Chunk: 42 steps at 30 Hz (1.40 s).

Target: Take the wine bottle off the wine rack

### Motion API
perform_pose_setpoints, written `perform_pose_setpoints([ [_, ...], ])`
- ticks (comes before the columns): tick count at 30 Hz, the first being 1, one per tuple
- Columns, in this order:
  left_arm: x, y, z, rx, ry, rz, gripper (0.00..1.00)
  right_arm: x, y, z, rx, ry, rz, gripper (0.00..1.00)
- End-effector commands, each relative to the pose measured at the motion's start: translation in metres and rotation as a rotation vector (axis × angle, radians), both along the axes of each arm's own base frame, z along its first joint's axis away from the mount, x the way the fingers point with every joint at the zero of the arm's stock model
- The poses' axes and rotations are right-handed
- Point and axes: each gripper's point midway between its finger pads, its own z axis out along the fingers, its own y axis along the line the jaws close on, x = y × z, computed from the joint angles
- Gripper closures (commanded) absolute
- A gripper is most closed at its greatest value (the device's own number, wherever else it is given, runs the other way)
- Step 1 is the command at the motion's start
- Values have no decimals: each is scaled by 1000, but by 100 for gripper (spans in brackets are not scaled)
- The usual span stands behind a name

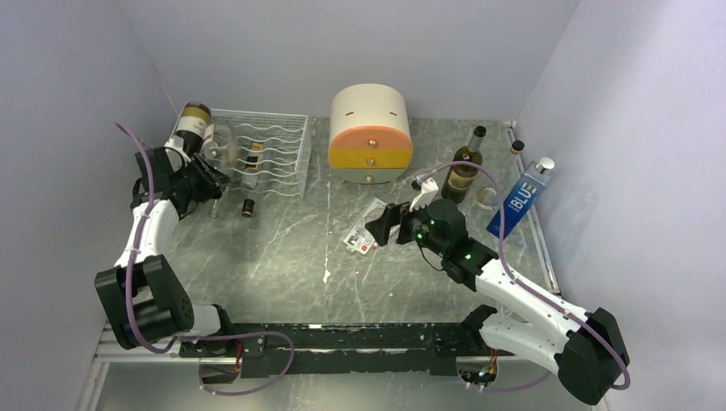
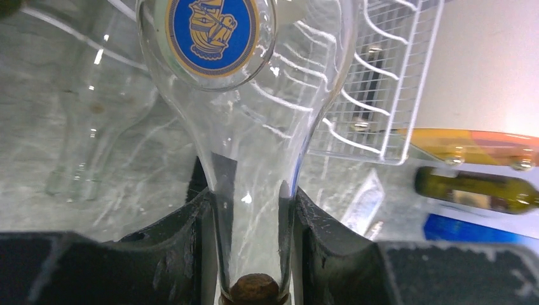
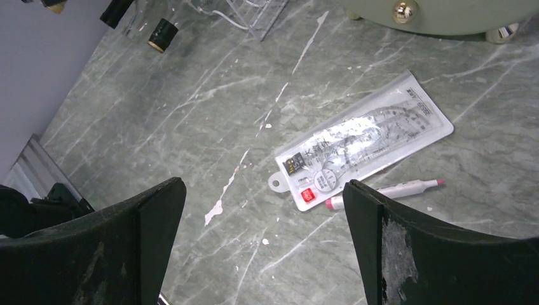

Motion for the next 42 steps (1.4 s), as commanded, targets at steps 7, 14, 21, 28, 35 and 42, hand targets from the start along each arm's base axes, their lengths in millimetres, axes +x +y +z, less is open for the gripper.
perform_pose_setpoints([
  [7, -2, -33, 62, -291, -329, -191, 93, 8, 20, 18, 25, -35, 10, 0],
  [14, -9, -39, 67, -376, -431, -223, 93, 8, 28, 20, 18, -41, 25, 0],
  [21, -21, -52, 89, -522, -551, -309, 93, 9, 31, 17, -6, -44, 26, 0],
  [28, -34, -61, 104, -541, -563, -372, 93, 8, 32, 13, -23, -46, 30, 0],
  [35, -55, -76, 118, -471, -528, -440, 93, 9, 38, 13, -33, -48, 41, 0],
  [42, -93, -121, 108, -406, -431, -571, 93, 2, 55, 26, -83, -120, 91, 0],
])
